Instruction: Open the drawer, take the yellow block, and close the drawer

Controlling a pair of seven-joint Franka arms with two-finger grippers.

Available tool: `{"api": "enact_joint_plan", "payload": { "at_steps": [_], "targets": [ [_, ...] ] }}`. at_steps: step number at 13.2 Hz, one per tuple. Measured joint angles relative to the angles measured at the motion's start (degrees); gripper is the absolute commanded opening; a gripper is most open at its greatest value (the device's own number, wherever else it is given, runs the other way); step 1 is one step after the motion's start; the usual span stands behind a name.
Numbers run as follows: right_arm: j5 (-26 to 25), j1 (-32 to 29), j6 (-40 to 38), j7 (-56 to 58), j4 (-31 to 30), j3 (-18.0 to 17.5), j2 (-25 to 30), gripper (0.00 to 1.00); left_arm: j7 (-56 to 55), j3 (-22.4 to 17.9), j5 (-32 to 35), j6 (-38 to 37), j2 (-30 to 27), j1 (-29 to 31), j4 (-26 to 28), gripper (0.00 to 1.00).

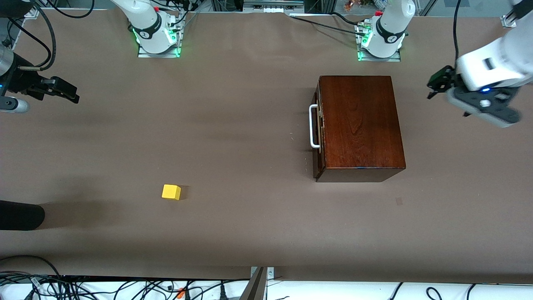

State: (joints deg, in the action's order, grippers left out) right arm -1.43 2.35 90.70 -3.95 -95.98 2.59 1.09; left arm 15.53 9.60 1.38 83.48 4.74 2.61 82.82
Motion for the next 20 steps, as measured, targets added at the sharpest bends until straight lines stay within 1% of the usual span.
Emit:
{"api": "enact_joint_plan", "payload": {
  "at_steps": [2,4,5,7,9,20],
  "targets": [
    [0.0,0.0,0.0,0.0,0.0,0.0,0.0,1.0,-5.9,-4.5,-0.8,3.8,-3.0,-1.4,3.8,1.0],
    [0.0,0.0,0.0,0.0,0.0,0.0,0.0,1.0,-7.4,-8.0,-0.9,7.0,-5.2,-2.2,7.9,1.0],
    [0.0,0.0,0.0,0.0,0.0,0.0,0.0,1.0,-7.7,-9.0,-1.0,8.0,-5.9,-2.2,9.6,1.0],
    [0.0,0.0,0.0,0.0,0.0,0.0,0.0,1.0,-9.2,-9.5,-1.0,8.9,-6.8,-2.3,11.8,1.0],
    [0.0,0.0,0.0,0.0,0.0,0.0,0.0,1.0,-11.3,-9.5,-1.0,8.9,-7.1,-2.7,12.4,1.0],
    [0.0,0.0,-0.4,0.0,0.0,0.0,0.0,1.0,-12.0,-9.5,-1.0,7.8,-6.2,-3.0,11.9,1.0]
  ]
}}
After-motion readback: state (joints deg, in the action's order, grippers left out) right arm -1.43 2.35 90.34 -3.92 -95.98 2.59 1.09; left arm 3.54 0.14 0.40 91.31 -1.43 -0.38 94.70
